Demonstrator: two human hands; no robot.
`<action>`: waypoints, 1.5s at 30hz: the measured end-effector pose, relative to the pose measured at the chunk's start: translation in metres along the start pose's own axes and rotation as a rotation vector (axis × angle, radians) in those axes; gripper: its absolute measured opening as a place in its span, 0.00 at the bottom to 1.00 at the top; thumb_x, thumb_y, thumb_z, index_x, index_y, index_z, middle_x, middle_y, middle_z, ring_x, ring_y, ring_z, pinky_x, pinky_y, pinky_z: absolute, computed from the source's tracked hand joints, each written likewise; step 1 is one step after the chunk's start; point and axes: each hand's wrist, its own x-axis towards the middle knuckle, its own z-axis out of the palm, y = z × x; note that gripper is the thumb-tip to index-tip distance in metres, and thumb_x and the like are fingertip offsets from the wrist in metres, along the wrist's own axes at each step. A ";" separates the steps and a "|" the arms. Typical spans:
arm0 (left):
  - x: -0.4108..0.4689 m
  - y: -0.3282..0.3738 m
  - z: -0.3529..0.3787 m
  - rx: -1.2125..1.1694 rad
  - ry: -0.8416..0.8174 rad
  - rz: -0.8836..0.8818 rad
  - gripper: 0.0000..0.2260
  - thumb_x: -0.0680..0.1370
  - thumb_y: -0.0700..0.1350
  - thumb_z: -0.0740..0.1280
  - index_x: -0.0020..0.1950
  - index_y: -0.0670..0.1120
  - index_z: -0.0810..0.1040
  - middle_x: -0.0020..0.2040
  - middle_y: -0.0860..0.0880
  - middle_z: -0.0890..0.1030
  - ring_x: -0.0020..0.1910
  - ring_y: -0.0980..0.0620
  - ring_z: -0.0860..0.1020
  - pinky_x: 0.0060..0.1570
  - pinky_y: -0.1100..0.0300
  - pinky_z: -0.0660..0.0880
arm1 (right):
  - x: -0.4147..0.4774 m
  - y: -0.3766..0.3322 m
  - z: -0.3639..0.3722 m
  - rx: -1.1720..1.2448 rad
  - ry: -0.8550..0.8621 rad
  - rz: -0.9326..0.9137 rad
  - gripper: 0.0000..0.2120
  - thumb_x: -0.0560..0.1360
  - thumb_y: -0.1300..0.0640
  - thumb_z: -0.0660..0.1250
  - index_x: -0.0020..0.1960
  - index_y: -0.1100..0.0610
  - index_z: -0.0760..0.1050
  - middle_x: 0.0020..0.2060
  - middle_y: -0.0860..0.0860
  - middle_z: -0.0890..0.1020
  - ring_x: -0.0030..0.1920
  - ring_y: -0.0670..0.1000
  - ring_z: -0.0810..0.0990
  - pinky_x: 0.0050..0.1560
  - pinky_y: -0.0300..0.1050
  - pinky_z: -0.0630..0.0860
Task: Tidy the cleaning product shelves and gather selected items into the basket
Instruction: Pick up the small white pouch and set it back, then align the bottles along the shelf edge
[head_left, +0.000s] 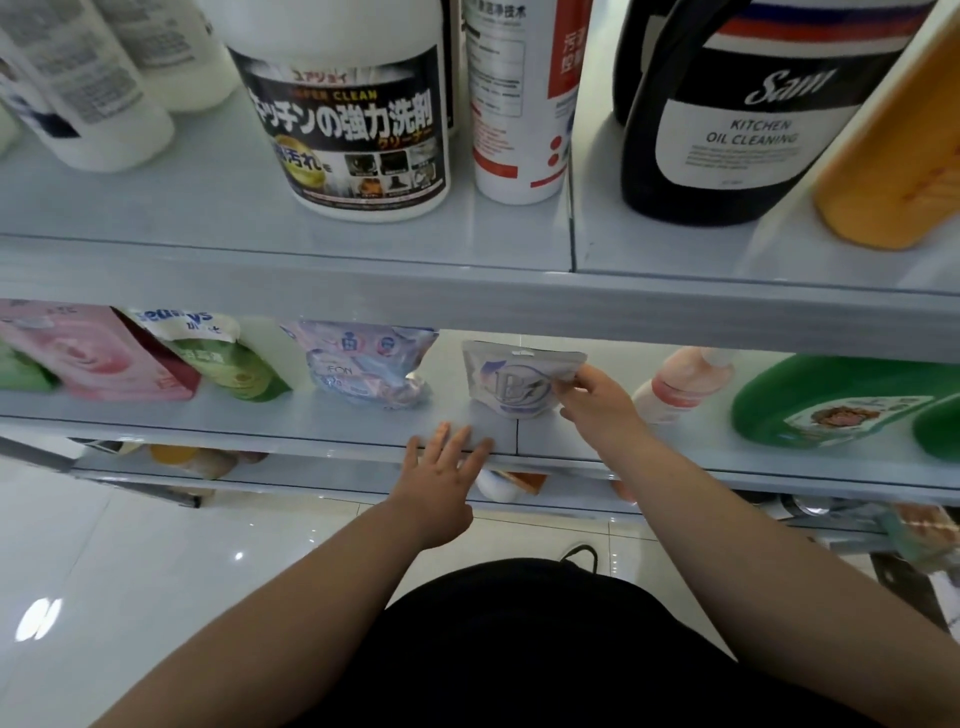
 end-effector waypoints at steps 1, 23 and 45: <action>-0.001 0.000 0.000 0.001 0.005 0.003 0.40 0.80 0.51 0.62 0.83 0.56 0.38 0.84 0.45 0.39 0.82 0.41 0.37 0.78 0.36 0.43 | -0.004 0.001 0.000 -0.003 -0.007 0.009 0.06 0.81 0.55 0.66 0.52 0.46 0.81 0.51 0.45 0.85 0.58 0.54 0.82 0.65 0.61 0.77; 0.029 0.122 -0.040 -0.614 0.230 0.238 0.27 0.79 0.45 0.68 0.78 0.47 0.65 0.71 0.45 0.69 0.70 0.45 0.70 0.69 0.54 0.67 | -0.110 0.072 -0.102 -1.019 -0.258 0.003 0.16 0.81 0.48 0.61 0.68 0.48 0.76 0.63 0.49 0.81 0.60 0.52 0.80 0.60 0.53 0.79; 0.067 0.252 -0.101 -1.146 0.471 -0.227 0.13 0.79 0.52 0.71 0.60 0.56 0.70 0.51 0.59 0.79 0.45 0.63 0.80 0.38 0.65 0.73 | -0.071 0.106 -0.238 -0.347 -0.175 -0.207 0.06 0.83 0.49 0.63 0.54 0.47 0.78 0.45 0.42 0.83 0.45 0.43 0.81 0.41 0.31 0.76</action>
